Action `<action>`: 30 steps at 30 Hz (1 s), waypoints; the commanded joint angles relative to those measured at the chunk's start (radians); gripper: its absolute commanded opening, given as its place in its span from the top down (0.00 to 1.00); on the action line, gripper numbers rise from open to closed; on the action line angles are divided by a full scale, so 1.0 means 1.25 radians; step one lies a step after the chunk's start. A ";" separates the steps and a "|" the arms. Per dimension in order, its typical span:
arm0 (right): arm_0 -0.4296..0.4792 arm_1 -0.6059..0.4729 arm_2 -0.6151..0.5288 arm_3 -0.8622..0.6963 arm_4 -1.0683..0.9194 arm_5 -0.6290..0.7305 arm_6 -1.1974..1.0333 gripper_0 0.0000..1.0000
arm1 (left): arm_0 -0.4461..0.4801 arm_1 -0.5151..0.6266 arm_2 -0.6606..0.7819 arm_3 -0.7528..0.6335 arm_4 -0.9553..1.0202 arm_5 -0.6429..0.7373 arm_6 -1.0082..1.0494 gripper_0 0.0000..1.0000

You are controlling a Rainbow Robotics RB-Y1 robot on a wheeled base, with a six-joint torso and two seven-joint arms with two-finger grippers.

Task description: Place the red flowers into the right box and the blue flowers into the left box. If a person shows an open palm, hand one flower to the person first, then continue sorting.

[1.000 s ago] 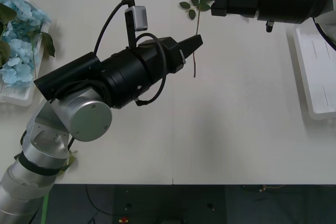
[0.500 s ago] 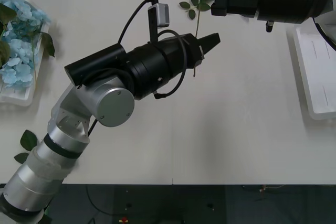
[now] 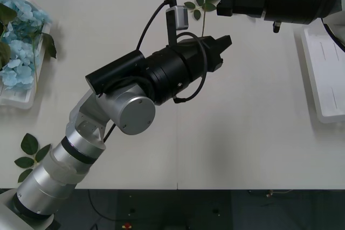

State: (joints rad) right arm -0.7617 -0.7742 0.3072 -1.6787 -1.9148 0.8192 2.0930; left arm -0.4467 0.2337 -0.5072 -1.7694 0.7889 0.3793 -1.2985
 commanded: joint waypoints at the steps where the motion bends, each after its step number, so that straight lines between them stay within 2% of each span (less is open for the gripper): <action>1: -0.036 0.013 0.002 -0.017 0.006 -0.009 -0.026 1.00 | -0.034 -0.023 -0.010 -0.008 -0.018 -0.014 0.023 1.00; 16: -0.036 0.013 0.003 -0.017 0.013 -0.011 -0.023 0.98 | -0.034 0.008 -0.010 -0.008 -0.037 -0.053 0.025 1.00; 18: -0.036 0.013 0.002 -0.017 0.013 -0.014 -0.023 0.49 | -0.028 0.035 -0.005 -0.008 -0.026 -0.081 0.033 1.00; 20: -0.036 0.013 0.003 -0.017 0.014 -0.015 -0.026 0.31 | -0.018 0.067 0.011 -0.009 -0.019 -0.110 0.039 1.00; 24: -0.036 0.013 0.002 -0.017 0.015 -0.015 -0.026 0.18 | -0.003 0.135 0.052 -0.023 -0.008 -0.124 0.050 1.00; 30: -0.036 0.013 0.003 -0.017 0.014 -0.015 -0.023 0.11 | 0.046 0.252 0.165 -0.037 0.014 -0.124 0.164 1.00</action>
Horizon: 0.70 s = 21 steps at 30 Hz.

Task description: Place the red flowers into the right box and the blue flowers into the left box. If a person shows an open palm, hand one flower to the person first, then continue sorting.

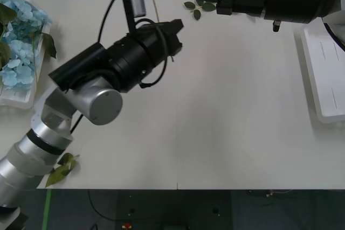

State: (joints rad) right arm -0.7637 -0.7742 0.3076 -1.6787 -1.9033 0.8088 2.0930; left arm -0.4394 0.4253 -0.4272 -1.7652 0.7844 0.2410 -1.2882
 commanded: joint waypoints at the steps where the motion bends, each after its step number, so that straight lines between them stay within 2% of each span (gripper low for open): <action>1: -0.035 0.013 0.003 -0.017 0.006 -0.006 -0.023 0.11 | 0.048 0.113 0.115 -0.041 0.018 -0.014 0.167 1.00; 7: -0.035 0.000 0.003 -0.017 0.006 0.005 -0.015 0.10 | 0.147 0.244 0.249 -0.042 0.032 0.054 0.265 1.00; 14: -0.035 -0.067 0.002 -0.019 0.049 0.084 0.047 0.10 | 0.251 0.369 0.410 -0.043 0.052 0.163 0.347 1.00; 21: -0.021 -0.162 0.002 -0.013 0.052 0.180 0.193 0.11 | 0.288 0.454 0.585 -0.019 0.079 0.383 0.422 1.00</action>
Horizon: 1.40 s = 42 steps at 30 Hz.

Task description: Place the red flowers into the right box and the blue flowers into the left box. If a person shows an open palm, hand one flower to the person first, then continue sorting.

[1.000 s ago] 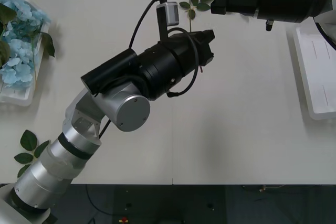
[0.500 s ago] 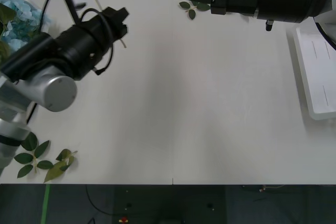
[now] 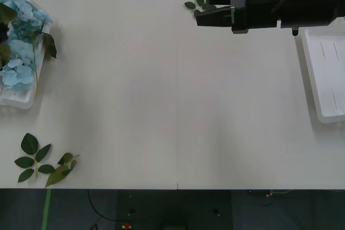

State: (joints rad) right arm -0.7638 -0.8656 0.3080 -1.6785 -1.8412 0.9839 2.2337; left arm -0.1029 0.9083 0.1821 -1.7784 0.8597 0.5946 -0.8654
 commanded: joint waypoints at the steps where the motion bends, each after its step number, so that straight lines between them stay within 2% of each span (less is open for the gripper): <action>1: -0.015 -0.106 0.002 -0.013 0.002 0.050 0.108 0.10 | 0.019 0.073 0.106 0.005 0.036 0.107 0.084 1.00; 8: 0.013 -0.203 0.002 -0.013 -0.033 0.103 0.285 0.10 | 0.019 0.093 0.094 0.090 0.143 0.105 0.073 1.00; 12: 0.017 -0.259 0.003 -0.013 -0.068 0.133 0.377 0.11 | 0.017 0.103 0.041 0.139 0.150 0.105 0.024 1.00; 20: 0.022 -0.326 0.003 -0.013 -0.089 0.184 0.377 0.10 | 0.016 0.103 -0.056 0.236 0.153 0.091 -0.108 1.00; 27: 0.027 -0.321 0.016 -0.010 -0.125 0.166 0.377 0.10 | 0.015 0.103 -0.103 0.279 0.148 0.057 -0.154 0.98; 28: 0.028 -0.319 0.016 -0.010 -0.126 0.165 0.377 0.10 | 0.016 0.103 -0.104 0.285 0.147 0.050 -0.158 0.93; 30: 0.027 -0.311 0.016 -0.010 -0.126 0.164 0.377 0.10 | 0.016 0.103 -0.104 0.291 0.144 0.037 -0.161 0.71; 32: 0.027 -0.303 0.016 -0.008 -0.129 0.163 0.377 0.11 | 0.016 0.103 -0.105 0.305 0.142 0.005 -0.168 0.29; 34: 0.027 -0.300 0.016 -0.010 -0.129 0.163 0.377 0.10 | 0.016 0.103 -0.105 0.310 0.142 -0.012 -0.170 0.10; 36: 0.028 -0.299 0.016 -0.010 -0.129 0.163 0.377 0.10 | 0.016 0.103 -0.104 0.310 0.143 -0.019 -0.170 0.00; 42: 0.028 -0.292 0.016 -0.010 -0.129 0.163 0.377 0.10 | 0.021 0.104 -0.103 0.299 0.149 -0.023 -0.174 0.00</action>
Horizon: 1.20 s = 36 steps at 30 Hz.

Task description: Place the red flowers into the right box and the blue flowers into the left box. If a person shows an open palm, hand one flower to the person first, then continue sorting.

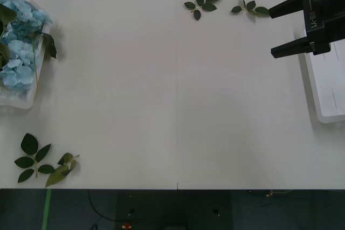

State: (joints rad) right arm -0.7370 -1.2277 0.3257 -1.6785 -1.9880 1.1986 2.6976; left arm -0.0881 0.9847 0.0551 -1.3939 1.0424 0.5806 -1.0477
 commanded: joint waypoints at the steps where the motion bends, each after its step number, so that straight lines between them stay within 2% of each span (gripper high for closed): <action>1: 0.007 -0.001 0.002 -0.010 -0.010 -0.008 0.006 0.10 | 0.018 0.045 0.004 -0.025 0.003 -0.012 -0.028 0.00; 5: 0.007 -0.001 0.003 -0.013 -0.006 -0.008 0.006 0.10 | 0.089 0.065 0.055 -0.129 0.014 0.003 -0.021 0.00; 9: 0.005 0.000 0.003 -0.014 -0.005 -0.008 0.006 0.10 | 0.180 0.075 0.179 -0.288 0.015 0.118 -0.022 0.00; 12: 0.005 0.000 0.003 -0.014 -0.005 -0.008 0.006 0.10 | 0.201 0.087 0.260 -0.372 0.018 0.229 -0.031 0.00; 13: 0.005 0.000 0.003 -0.014 -0.005 -0.008 0.006 0.10 | 0.207 0.088 0.300 -0.432 0.018 0.294 -0.041 0.00; 15: 0.005 0.000 0.003 -0.014 -0.005 -0.008 0.006 0.10 | 0.221 0.088 0.340 -0.499 0.019 0.347 -0.065 0.00; 18: 0.005 0.000 0.003 -0.014 -0.005 -0.008 0.006 0.10 | 0.273 0.077 0.393 -0.664 0.013 0.402 -0.077 0.00; 20: 0.005 0.000 0.003 -0.014 -0.005 -0.008 0.006 0.10 | 0.295 0.057 0.390 -0.742 -0.008 0.408 -0.081 0.00; 22: 0.005 0.000 0.003 -0.014 -0.005 -0.008 0.006 0.06 | 0.315 0.015 0.361 -0.818 -0.051 0.392 -0.083 0.00; 25: 0.005 0.000 0.003 -0.014 -0.005 -0.008 0.006 0.00 | 0.345 -0.051 0.270 -0.899 -0.156 0.331 -0.099 0.00; 28: 0.005 0.000 0.003 -0.014 -0.005 -0.008 0.006 0.00 | 0.358 -0.074 0.172 -0.913 -0.236 0.256 -0.147 0.00; 31: 0.005 0.000 0.003 -0.014 -0.005 -0.008 0.006 0.00 | 0.345 -0.075 0.085 -0.890 -0.226 0.166 -0.211 0.00; 34: 0.005 0.000 0.003 -0.014 -0.005 -0.008 0.006 0.00 | 0.305 -0.080 0.052 -0.890 -0.174 0.199 -0.263 0.00; 36: 0.005 0.000 0.003 -0.014 -0.005 -0.008 0.006 0.00 | 0.251 -0.103 0.049 -0.905 -0.128 0.316 -0.290 0.00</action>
State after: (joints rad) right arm -0.7345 -1.2272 0.3276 -1.6791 -1.9879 1.1979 2.6976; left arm 0.3143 0.8976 0.1097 -2.5021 0.8207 0.8436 -1.3453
